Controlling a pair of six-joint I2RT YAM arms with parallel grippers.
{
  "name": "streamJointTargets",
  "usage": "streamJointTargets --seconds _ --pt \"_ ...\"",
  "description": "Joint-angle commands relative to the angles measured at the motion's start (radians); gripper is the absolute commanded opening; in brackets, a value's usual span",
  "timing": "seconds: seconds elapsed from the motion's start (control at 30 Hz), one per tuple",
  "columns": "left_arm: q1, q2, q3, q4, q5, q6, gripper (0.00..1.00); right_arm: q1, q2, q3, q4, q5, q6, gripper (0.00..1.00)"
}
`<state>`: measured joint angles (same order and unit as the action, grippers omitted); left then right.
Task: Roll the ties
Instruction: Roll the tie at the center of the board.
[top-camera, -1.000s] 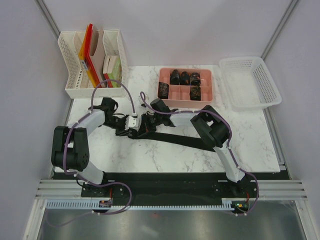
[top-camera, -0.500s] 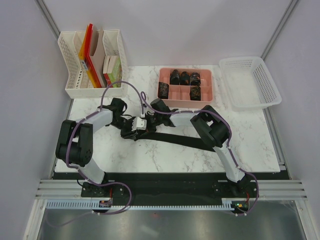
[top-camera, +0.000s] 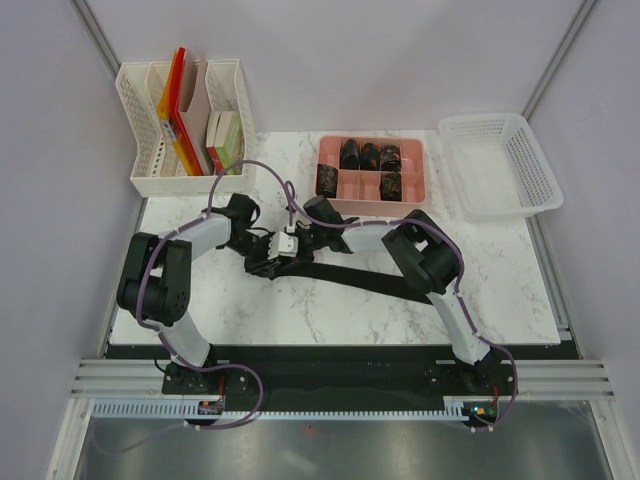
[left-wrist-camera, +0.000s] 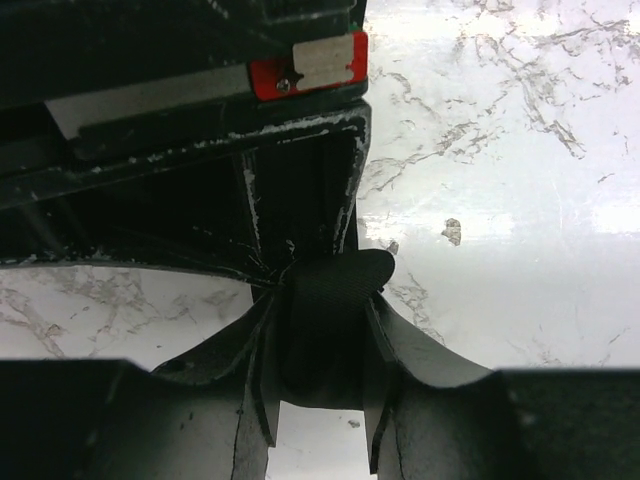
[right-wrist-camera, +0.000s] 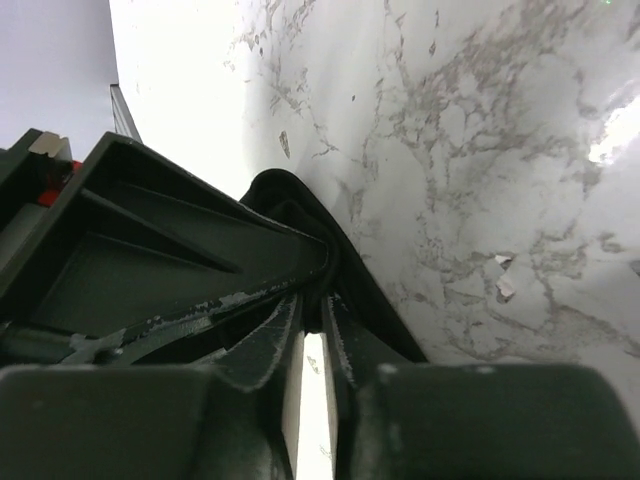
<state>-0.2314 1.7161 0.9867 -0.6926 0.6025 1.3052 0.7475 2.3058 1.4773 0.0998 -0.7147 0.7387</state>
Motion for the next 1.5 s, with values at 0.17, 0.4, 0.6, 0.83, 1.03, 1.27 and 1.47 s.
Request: streamJointTargets --seconds 0.17,0.4,0.6,0.83,1.03,1.27,1.47 --pt "0.018 0.097 0.017 -0.061 -0.145 0.003 0.2 -0.051 -0.118 -0.04 -0.045 -0.028 -0.041 0.43" --pt "0.024 0.114 0.033 -0.079 -0.141 0.003 0.19 -0.056 -0.143 -0.083 0.02 -0.04 0.001 0.45" --pt "0.027 0.134 0.061 -0.108 -0.138 0.011 0.19 -0.033 -0.125 -0.083 0.083 -0.029 0.036 0.48" --pt "0.03 0.152 0.084 -0.136 -0.136 0.014 0.19 -0.027 -0.088 -0.075 0.153 -0.012 0.071 0.5" --pt "0.032 0.152 0.093 -0.145 -0.13 0.023 0.21 -0.025 -0.039 -0.064 0.155 0.007 0.079 0.42" --pt "0.033 0.155 0.11 -0.153 -0.118 0.017 0.23 -0.025 -0.025 -0.087 0.199 0.007 0.111 0.26" --pt "0.047 0.131 0.113 -0.156 -0.096 0.008 0.36 -0.037 -0.028 -0.123 0.147 0.02 0.081 0.0"
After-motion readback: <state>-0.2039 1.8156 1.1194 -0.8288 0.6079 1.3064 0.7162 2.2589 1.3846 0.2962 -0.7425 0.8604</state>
